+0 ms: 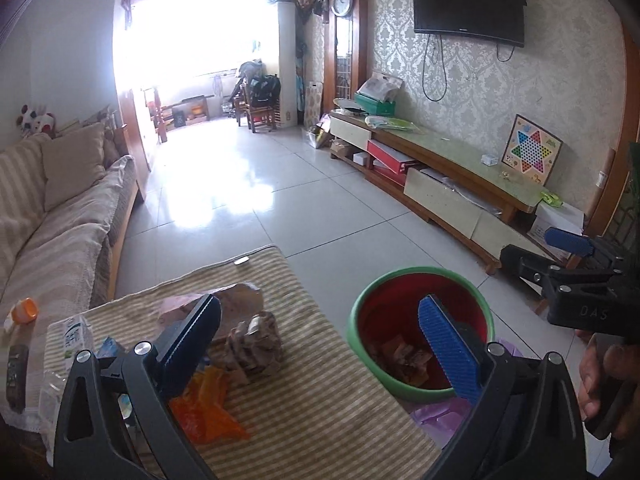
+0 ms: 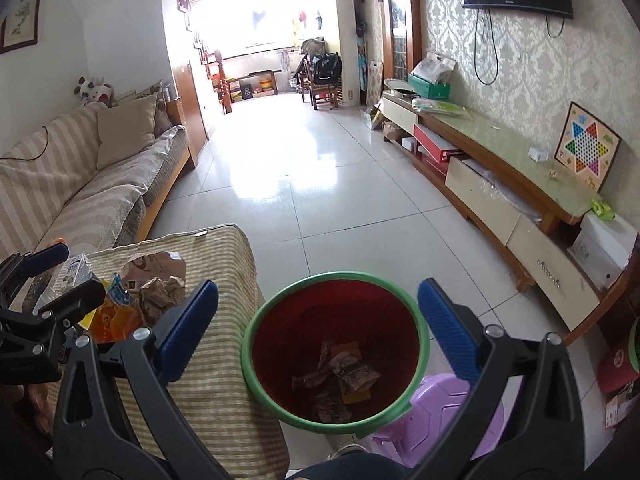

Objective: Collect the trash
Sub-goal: 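Carry both items over the red bin and open both grippers to drop them, then move both tools back over the table toward the remaining trash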

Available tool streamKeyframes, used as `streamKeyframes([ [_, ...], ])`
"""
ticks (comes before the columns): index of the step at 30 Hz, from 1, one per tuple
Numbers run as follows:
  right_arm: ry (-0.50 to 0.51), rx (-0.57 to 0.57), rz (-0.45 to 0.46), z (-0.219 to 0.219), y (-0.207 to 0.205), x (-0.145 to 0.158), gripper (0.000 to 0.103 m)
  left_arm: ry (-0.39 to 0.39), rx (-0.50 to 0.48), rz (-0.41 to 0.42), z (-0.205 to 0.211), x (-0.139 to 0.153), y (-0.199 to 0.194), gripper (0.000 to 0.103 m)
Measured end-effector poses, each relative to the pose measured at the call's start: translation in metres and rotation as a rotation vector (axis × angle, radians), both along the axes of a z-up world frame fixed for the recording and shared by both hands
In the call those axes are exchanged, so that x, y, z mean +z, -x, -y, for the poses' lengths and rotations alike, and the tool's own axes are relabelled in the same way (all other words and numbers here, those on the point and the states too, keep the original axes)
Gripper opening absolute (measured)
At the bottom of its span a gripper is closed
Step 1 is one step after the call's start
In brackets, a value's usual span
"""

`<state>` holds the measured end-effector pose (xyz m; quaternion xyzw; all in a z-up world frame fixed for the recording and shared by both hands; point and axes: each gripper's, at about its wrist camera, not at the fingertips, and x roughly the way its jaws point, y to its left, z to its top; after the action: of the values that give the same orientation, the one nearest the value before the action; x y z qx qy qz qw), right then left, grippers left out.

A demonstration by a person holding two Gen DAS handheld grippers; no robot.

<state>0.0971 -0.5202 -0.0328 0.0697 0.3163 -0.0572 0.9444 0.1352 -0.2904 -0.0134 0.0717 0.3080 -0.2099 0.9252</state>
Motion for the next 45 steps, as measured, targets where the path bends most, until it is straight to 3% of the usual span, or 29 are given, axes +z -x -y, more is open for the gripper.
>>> streamKeyframes([
  [8, -0.030, 0.132, 0.004, -0.083, 0.009, 0.000, 0.098, -0.003, 0.155, 0.014, -0.092, 0.001, 0.031, 0.095],
  [18, -0.024, 0.322, -0.093, -0.195, -0.009, -0.021, 0.098, 0.051, 0.360, -0.036, -0.211, -0.023, 0.053, 0.095],
  [26, -0.032, 0.415, -0.212, -0.250, -0.036, -0.060, 0.098, 0.094, 0.450, -0.128, -0.279, -0.055, 0.052, 0.095],
  [33, -0.058, 0.416, -0.302, -0.269, -0.054, -0.090, 0.098, 0.102, 0.453, -0.229, -0.302, -0.091, 0.031, 0.095],
  [39, -0.036, 0.400, -0.315, -0.276, -0.070, -0.101, 0.098, 0.120, 0.464, -0.265, -0.310, -0.107, 0.016, 0.093],
  [45, -0.046, 0.377, -0.333, -0.277, -0.086, -0.114, 0.098, 0.139, 0.341, -0.306, -0.288, -0.117, 0.008, 0.068],
])
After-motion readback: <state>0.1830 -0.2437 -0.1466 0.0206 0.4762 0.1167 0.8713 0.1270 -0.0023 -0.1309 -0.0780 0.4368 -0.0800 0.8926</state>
